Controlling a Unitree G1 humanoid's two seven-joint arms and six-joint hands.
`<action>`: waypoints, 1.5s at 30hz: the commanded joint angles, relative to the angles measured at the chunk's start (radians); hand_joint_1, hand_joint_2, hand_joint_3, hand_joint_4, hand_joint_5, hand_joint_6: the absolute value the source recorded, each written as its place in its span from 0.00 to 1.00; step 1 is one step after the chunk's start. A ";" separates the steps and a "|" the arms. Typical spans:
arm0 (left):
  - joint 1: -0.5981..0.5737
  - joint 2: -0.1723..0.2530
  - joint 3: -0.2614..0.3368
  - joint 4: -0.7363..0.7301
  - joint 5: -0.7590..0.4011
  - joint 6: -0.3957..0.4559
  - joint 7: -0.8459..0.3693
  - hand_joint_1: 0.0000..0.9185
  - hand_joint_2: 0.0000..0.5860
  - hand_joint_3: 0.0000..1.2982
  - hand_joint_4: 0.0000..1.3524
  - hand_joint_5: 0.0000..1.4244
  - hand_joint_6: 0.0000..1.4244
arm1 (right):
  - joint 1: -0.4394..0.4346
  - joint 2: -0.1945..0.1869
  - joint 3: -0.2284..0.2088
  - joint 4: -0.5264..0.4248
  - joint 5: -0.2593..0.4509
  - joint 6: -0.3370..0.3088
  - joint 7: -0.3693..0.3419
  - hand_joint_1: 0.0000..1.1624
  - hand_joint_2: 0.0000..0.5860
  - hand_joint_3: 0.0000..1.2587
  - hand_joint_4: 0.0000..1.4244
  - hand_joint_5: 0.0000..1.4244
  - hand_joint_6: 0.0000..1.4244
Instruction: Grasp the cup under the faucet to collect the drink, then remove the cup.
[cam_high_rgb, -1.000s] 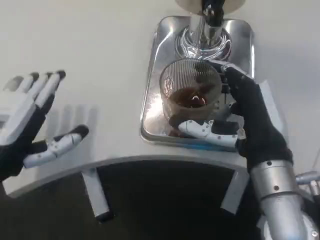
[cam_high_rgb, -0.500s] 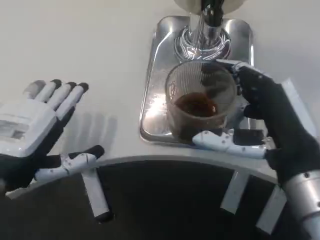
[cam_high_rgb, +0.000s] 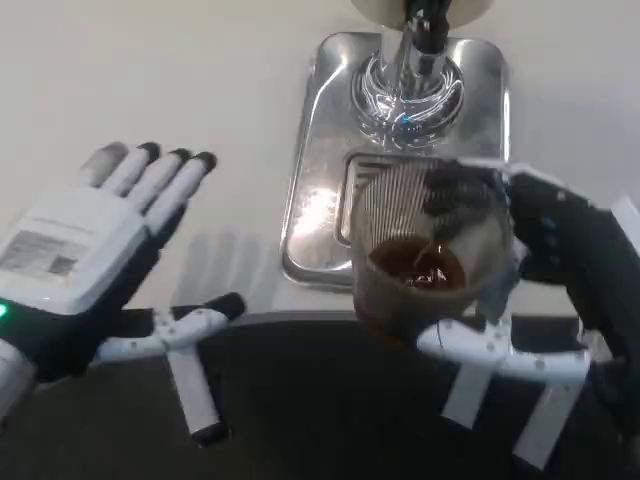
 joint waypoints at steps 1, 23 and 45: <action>0.019 -0.020 -0.015 -0.034 0.008 0.008 -0.034 0.06 0.30 0.00 0.00 0.00 0.00 | 0.049 0.013 -0.002 -0.031 0.019 -0.064 0.006 1.00 0.82 0.54 0.49 0.56 0.72; 0.035 -0.045 -0.017 -0.007 -0.019 -0.056 -0.028 0.08 0.28 0.00 0.00 0.00 0.00 | 0.134 0.121 -0.023 -0.031 -0.060 -0.214 0.116 1.00 0.85 0.52 0.47 0.55 0.70; 0.033 -0.060 -0.012 0.000 -0.023 -0.075 -0.026 0.08 0.27 0.00 0.00 0.00 0.00 | 0.176 0.215 0.043 -0.031 -0.155 -0.217 0.152 1.00 0.88 0.51 0.46 0.55 0.68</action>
